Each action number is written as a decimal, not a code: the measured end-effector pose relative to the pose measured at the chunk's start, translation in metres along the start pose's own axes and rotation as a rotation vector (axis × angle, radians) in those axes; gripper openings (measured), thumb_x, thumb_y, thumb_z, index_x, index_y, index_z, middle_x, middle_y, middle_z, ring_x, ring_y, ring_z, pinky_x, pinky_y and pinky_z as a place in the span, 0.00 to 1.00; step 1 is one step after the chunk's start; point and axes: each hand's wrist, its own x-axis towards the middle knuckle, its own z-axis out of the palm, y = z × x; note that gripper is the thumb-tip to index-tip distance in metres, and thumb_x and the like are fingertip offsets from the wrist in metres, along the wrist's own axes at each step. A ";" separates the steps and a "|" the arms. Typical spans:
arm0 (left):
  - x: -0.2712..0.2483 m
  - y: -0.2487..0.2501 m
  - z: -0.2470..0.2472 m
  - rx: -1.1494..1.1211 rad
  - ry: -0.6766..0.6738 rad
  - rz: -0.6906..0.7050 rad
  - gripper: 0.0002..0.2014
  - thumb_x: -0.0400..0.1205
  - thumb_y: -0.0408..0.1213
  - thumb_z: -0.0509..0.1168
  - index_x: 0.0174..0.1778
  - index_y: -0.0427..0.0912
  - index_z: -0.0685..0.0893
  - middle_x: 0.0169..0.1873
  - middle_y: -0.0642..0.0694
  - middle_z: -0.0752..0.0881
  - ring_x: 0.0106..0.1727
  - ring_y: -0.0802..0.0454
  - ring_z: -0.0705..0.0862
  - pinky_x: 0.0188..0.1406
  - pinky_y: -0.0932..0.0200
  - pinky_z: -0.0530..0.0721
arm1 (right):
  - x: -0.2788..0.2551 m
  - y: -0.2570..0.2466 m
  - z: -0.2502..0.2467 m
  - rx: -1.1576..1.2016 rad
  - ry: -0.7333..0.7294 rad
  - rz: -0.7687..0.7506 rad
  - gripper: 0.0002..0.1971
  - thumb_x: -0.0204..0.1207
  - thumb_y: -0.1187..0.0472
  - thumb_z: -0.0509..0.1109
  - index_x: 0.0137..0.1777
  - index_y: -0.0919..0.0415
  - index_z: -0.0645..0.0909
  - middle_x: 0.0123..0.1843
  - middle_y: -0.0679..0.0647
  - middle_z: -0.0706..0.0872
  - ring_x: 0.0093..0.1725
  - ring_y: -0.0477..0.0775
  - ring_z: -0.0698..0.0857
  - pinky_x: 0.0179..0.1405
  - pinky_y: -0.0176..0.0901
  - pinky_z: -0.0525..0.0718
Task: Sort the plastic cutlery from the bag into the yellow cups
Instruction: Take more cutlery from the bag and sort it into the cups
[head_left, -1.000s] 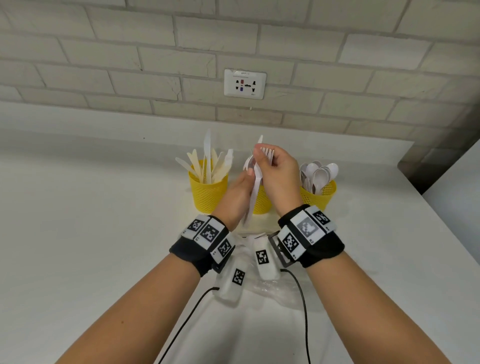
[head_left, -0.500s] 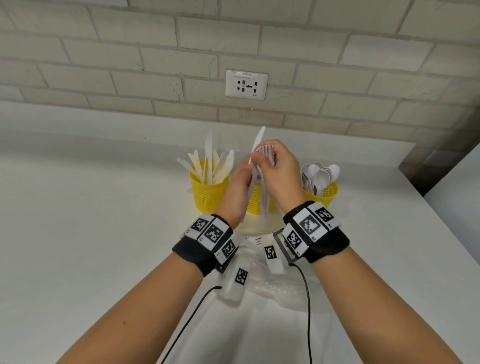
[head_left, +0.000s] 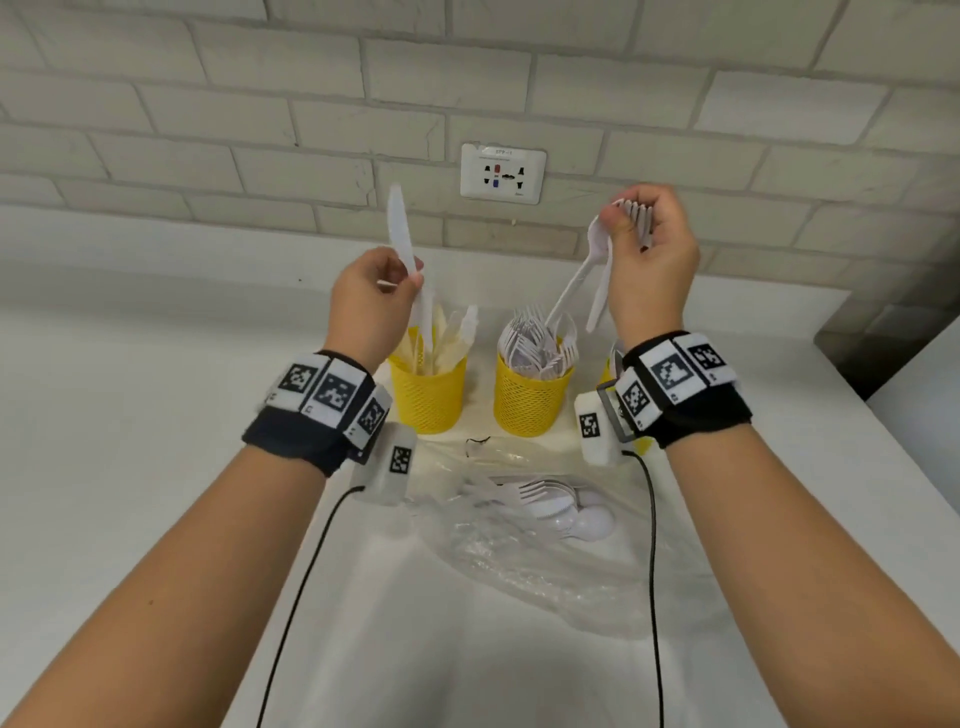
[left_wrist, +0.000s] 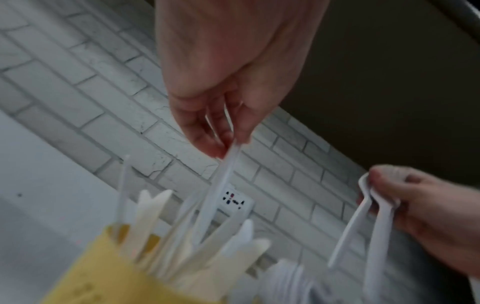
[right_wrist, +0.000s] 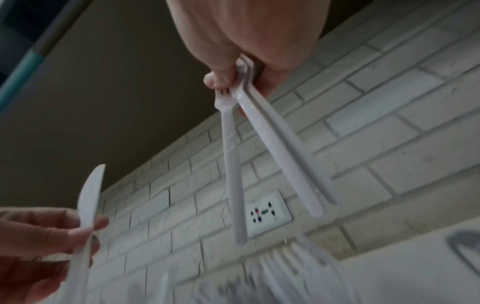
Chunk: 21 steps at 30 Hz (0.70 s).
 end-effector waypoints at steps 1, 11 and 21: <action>0.000 -0.004 0.001 0.087 -0.039 -0.009 0.04 0.79 0.30 0.67 0.46 0.43 0.84 0.38 0.47 0.84 0.41 0.47 0.84 0.46 0.55 0.84 | -0.002 0.005 0.005 -0.004 -0.015 0.002 0.13 0.76 0.66 0.67 0.40 0.45 0.75 0.37 0.38 0.80 0.38 0.29 0.79 0.44 0.25 0.77; -0.018 -0.037 0.019 0.576 -0.267 0.052 0.05 0.78 0.28 0.63 0.45 0.32 0.83 0.38 0.34 0.86 0.43 0.36 0.83 0.37 0.56 0.73 | -0.006 0.013 0.025 0.129 -0.076 0.015 0.14 0.81 0.71 0.55 0.49 0.49 0.72 0.38 0.53 0.74 0.34 0.49 0.77 0.36 0.38 0.83; -0.015 -0.024 0.017 0.609 -0.438 -0.042 0.05 0.78 0.31 0.60 0.47 0.36 0.79 0.41 0.38 0.84 0.44 0.40 0.80 0.41 0.55 0.76 | -0.023 0.047 0.028 0.110 -0.183 0.143 0.13 0.82 0.70 0.56 0.47 0.48 0.71 0.41 0.49 0.77 0.38 0.48 0.79 0.43 0.37 0.81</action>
